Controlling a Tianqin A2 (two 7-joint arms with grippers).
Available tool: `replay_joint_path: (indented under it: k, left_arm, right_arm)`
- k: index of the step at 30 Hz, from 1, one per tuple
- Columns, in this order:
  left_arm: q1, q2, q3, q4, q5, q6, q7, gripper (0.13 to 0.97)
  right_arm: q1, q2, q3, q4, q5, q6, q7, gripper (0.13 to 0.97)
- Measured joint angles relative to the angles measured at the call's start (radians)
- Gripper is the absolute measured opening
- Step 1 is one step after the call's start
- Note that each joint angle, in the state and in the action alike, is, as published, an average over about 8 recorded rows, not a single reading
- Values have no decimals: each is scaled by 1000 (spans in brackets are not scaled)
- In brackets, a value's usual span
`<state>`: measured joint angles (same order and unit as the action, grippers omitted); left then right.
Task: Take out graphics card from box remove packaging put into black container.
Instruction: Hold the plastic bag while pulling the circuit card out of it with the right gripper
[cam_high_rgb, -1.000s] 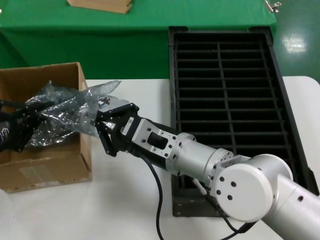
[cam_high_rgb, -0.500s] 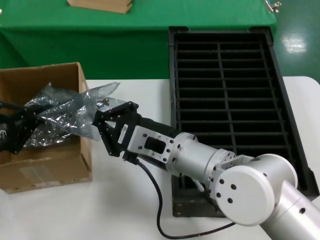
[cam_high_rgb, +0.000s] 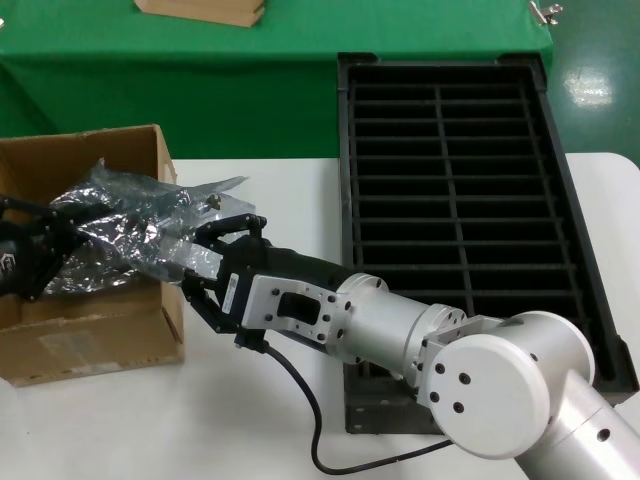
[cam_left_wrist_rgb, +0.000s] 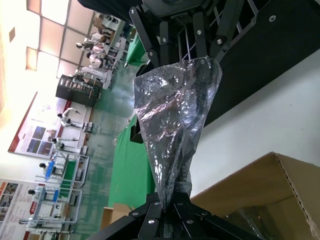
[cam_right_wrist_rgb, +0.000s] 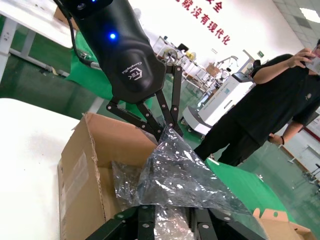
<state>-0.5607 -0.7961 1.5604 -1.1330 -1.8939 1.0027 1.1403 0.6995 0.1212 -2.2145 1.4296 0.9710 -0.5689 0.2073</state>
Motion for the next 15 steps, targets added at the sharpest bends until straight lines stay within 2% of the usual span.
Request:
replay_joint_path:
  k: [7,15]
  left_arm:
    - [10,-10,-1,-9,-2,7,2,143]
    - [32,-22,-6,-28,-8,16,0,143]
  right_arm:
    - [-12,-20,30,5,-18,-23,-34,283]
    - [-20,-40,54,-1,-23,-36,-69,455]
